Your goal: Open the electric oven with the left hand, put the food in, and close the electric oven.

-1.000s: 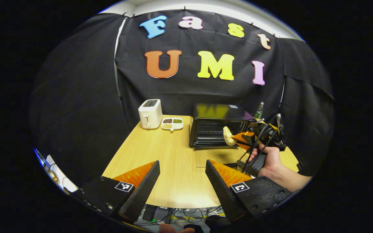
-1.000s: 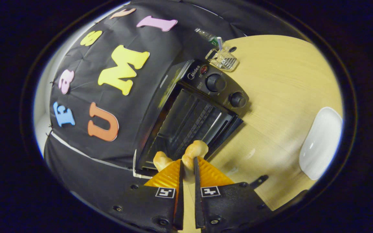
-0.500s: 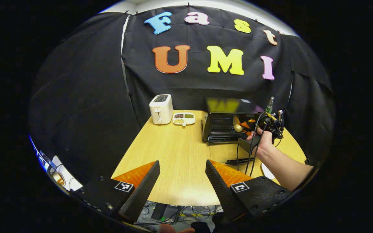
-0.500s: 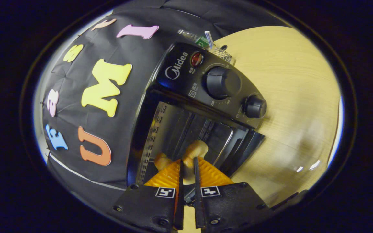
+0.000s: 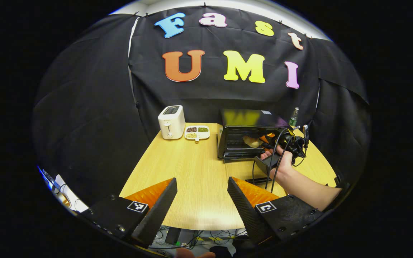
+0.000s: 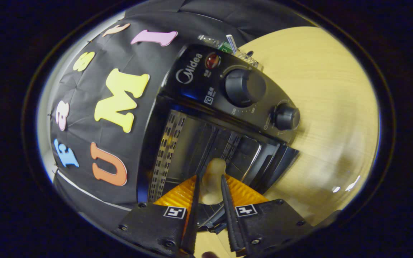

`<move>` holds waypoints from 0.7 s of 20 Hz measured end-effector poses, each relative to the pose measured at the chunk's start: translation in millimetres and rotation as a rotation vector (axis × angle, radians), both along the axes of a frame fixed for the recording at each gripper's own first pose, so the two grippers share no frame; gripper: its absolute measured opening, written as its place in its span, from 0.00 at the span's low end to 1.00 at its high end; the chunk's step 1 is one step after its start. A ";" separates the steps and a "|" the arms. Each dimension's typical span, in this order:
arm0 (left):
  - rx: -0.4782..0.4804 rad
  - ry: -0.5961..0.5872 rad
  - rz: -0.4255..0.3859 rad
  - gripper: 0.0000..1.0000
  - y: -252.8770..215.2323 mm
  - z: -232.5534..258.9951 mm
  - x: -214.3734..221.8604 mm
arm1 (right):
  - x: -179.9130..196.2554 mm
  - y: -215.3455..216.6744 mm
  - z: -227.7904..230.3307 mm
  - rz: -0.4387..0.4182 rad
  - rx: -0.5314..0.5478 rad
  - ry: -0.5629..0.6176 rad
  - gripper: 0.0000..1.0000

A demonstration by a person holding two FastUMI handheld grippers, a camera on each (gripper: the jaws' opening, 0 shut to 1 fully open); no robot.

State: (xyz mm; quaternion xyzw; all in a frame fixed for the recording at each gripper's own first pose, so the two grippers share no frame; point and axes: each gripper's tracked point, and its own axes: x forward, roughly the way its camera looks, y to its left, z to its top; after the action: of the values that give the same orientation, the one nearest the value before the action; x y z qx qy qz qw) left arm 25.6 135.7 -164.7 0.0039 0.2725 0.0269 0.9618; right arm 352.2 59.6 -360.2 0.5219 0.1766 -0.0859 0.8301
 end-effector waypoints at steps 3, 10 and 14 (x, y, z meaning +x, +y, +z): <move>-0.027 -0.007 -0.019 0.93 -16.3 -2.3 -1.8 | -26.6 -8.6 -0.1 0.027 -0.104 0.028 0.58; -0.065 -0.015 -0.061 0.93 -52.1 -11.8 -2.6 | -108.4 -14.2 31.0 0.112 -0.260 0.047 0.92; -0.079 -0.008 -0.083 0.93 -65.5 -25.8 -1.5 | -161.0 -31.6 51.0 0.230 -0.537 0.072 0.93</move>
State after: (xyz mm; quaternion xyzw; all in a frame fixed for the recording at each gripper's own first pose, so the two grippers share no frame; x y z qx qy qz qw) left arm 24.1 70.1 -190.5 -0.0230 0.2690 -0.0236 0.9626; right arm 191.1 28.0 -309.2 0.2565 0.2348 -0.0533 0.9361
